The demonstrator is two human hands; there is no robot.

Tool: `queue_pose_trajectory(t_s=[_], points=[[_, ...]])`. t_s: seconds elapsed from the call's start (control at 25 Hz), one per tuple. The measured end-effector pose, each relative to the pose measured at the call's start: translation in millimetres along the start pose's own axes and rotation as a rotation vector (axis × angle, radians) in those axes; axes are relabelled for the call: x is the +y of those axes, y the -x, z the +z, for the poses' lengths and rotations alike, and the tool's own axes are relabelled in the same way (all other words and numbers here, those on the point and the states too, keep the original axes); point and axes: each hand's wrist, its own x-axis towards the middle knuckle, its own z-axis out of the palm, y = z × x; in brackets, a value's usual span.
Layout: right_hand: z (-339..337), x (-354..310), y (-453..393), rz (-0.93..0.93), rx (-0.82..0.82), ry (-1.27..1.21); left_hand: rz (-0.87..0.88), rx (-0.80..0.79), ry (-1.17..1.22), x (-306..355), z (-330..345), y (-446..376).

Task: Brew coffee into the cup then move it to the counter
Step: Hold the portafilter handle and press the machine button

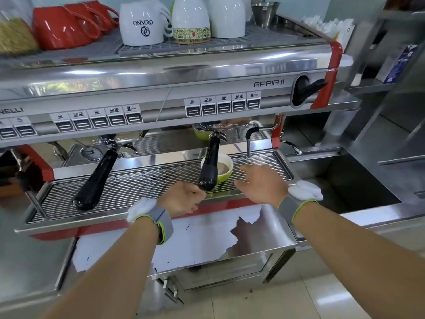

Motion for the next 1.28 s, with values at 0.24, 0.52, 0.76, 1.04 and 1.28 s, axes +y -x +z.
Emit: queue_pose_trajectory(t_s=[0.24, 0.52, 0.76, 1.04, 1.28], points=[[-3.5, -8.2, 7.8, -0.055, 0.308, -0.08, -0.056, 0.166, 0.402, -5.3, 25.3, -7.4], [-25.7, -27.1, 20.5, -0.069, 0.438, -0.306, -0.133, 0.246, 0.617, 9.9, 44.4, -18.8], [-40.9, -30.0, 10.5, -0.066, 0.495, -0.235, -0.172, 0.25, 0.662, 12.5, 52.6, -23.3], [-46.0, -27.4, 5.0, -0.068, 0.491, -0.169, -0.146, 0.274, 0.729, 6.6, 56.1, -29.0], [-48.8, -28.4, 2.3, -0.065, 0.498, -0.151, -0.138, 0.287, 0.765, 3.9, 57.8, -32.3]])
